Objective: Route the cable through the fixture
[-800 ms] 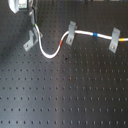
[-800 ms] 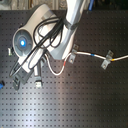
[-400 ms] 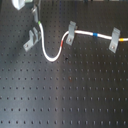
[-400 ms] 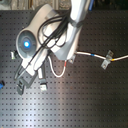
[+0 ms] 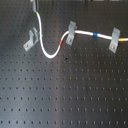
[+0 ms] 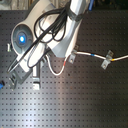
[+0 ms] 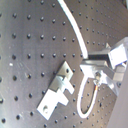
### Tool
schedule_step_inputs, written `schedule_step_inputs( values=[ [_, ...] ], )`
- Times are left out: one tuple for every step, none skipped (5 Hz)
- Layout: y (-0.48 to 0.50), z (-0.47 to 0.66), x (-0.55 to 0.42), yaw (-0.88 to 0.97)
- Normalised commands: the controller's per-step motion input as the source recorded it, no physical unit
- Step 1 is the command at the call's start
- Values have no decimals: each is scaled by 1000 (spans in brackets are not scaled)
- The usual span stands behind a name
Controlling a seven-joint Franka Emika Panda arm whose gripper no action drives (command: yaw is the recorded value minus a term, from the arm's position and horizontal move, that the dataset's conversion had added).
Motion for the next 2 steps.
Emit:
schedule_step_inputs(
  values=[
    [65, -39, -56, 840],
    [61, -5, -43, 857]
  ],
)
